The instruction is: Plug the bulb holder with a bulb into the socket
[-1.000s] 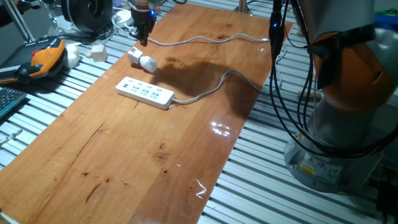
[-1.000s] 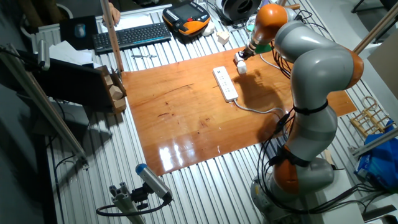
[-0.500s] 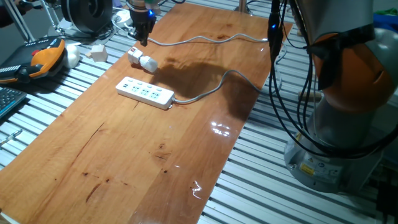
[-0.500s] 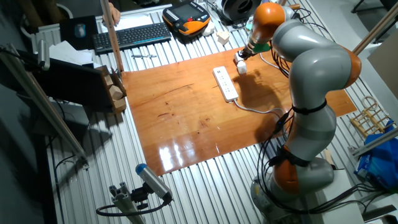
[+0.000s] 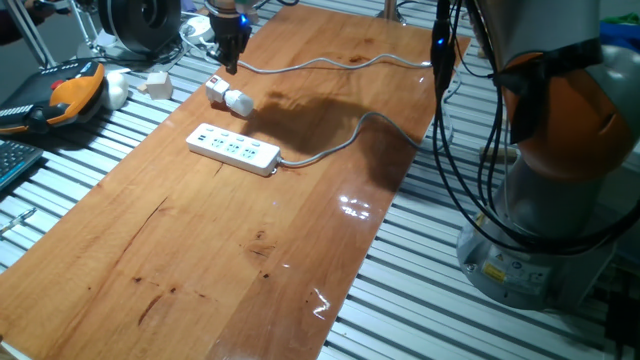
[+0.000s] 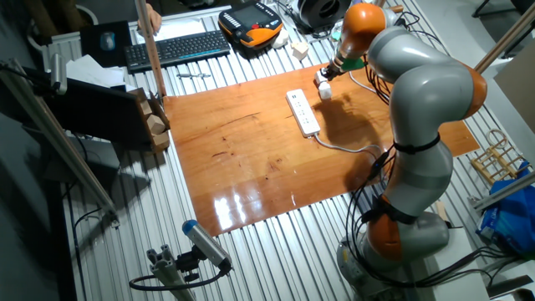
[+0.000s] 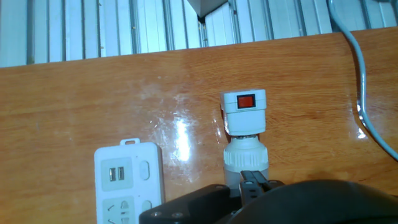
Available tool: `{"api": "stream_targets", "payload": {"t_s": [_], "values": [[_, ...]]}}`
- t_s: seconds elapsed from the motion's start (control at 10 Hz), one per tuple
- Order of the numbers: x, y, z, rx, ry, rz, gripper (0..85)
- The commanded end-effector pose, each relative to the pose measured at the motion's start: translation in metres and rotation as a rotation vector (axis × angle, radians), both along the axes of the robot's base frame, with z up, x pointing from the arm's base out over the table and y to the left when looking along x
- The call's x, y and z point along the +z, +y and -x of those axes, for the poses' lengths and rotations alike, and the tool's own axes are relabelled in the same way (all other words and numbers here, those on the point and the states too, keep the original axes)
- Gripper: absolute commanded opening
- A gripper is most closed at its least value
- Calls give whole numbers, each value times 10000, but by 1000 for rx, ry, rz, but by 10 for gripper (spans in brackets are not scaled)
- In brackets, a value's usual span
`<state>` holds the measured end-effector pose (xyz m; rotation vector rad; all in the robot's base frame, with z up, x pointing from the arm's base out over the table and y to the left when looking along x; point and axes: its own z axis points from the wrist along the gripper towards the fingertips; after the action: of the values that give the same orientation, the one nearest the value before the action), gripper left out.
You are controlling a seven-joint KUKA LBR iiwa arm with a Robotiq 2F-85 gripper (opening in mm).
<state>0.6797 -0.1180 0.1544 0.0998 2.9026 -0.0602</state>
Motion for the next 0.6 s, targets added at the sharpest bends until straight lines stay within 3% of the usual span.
{"api": "stream_targets", "payload": {"t_s": [0.0,0.2,0.5], "values": [[8,-16,-30,8,-8,-3,0],[45,-19,-107,6,-8,12,0],[-42,-69,-233,13,-21,13,0]]}}
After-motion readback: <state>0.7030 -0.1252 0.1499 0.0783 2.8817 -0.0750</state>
